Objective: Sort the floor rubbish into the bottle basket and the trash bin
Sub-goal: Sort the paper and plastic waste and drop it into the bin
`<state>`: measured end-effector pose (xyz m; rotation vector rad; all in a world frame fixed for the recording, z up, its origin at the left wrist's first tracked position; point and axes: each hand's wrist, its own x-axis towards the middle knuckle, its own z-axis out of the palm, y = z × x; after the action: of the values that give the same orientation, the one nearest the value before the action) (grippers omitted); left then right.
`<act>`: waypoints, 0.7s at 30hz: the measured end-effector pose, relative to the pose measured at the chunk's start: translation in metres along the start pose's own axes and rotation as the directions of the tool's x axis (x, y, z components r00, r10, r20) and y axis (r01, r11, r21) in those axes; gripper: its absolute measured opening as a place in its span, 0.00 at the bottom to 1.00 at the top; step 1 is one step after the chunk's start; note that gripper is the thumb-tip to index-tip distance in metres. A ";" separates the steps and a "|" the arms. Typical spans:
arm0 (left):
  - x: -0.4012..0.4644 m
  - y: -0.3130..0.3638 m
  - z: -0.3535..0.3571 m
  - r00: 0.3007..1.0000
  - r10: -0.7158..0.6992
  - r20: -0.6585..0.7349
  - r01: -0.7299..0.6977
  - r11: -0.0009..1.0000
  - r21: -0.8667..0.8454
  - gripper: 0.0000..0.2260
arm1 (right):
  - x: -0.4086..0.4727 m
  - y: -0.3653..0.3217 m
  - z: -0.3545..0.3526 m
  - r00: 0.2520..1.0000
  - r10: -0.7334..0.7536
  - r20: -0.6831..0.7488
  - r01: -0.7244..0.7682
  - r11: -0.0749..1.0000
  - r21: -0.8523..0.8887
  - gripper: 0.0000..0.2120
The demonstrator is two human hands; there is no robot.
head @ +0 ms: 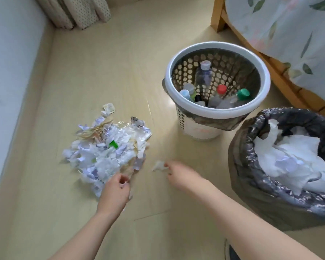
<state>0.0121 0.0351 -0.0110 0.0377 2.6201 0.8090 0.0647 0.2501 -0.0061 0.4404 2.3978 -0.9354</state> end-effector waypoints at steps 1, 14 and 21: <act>0.001 -0.019 -0.006 0.999 -0.043 0.003 0.043 0.999 0.033 0.06 | 0.011 -0.001 0.013 0.999 0.033 0.000 -0.033 0.999 -0.017 0.20; 0.030 -0.112 0.006 0.987 -0.122 -0.107 0.159 0.864 0.477 0.19 | 0.074 -0.011 0.082 0.995 0.049 -0.083 -0.070 0.961 -0.266 0.10; 0.023 -0.122 0.008 0.984 -0.144 -0.103 0.175 0.875 0.451 0.04 | 0.058 -0.026 0.105 0.997 0.043 -0.066 -0.034 0.991 0.132 0.10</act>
<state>0.0049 -0.0589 -0.0926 -0.0757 2.7729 0.1215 0.0426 0.1645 -0.0914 0.5739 2.3885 -1.0809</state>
